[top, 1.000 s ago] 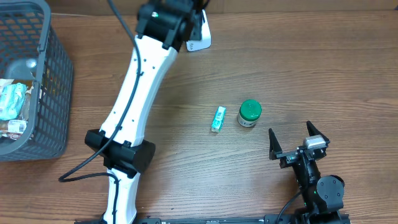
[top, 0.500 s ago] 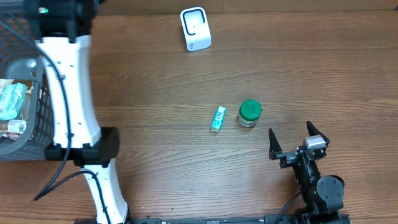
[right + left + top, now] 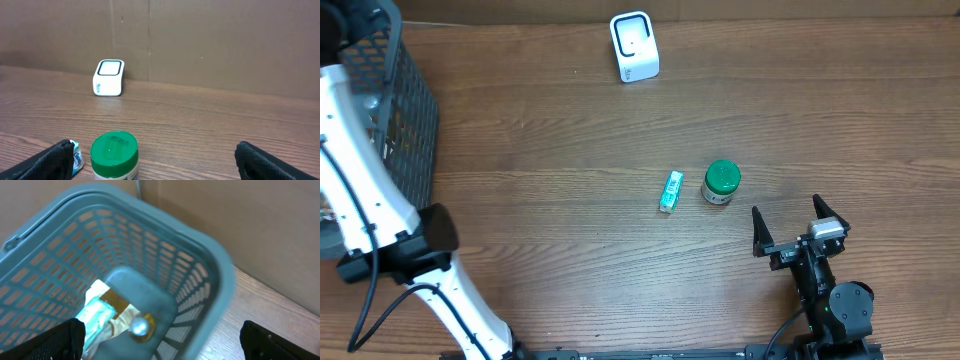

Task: Scan the item barcode
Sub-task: 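Raise the left gripper and swing it back over the grey basket, then lower the left gripper into the basket and grasp the oil bottle, then carry the oil bottle with the left gripper toward the scanner, then set the oil bottle upright behind the jar and release it, then move the left gripper into the basket over the wipes pack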

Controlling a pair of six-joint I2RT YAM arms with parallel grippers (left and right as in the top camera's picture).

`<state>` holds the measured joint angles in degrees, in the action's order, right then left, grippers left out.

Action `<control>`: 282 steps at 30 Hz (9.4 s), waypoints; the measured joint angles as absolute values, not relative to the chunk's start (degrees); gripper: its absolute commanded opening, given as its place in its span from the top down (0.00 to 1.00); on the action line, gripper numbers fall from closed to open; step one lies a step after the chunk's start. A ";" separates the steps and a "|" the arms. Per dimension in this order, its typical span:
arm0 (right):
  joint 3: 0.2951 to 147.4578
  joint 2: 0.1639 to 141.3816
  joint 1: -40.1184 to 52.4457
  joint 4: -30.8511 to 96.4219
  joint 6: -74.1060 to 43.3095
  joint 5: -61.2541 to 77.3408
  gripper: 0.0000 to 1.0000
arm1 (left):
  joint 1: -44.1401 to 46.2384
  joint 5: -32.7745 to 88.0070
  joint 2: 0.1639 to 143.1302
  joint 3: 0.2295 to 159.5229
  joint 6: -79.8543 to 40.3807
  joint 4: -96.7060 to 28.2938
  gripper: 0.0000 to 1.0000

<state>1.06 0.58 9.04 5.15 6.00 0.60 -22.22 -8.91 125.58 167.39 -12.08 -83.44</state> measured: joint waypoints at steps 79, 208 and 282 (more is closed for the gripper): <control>1.06 0.58 9.04 5.15 6.00 0.58 0.00 | -24.14 14.83 90.00 131.90 -9.10 -63.88 0.75; 1.06 0.58 9.04 5.15 6.00 0.60 0.00 | -15.11 -14.83 101.36 132.90 -17.98 -79.37 0.00; 1.06 0.58 9.04 5.15 6.02 0.58 0.00 | -35.31 -9.06 116.62 132.86 11.31 -70.30 0.12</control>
<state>1.06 0.58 9.04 5.15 6.02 0.58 -35.31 -9.06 116.62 132.86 11.31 -70.30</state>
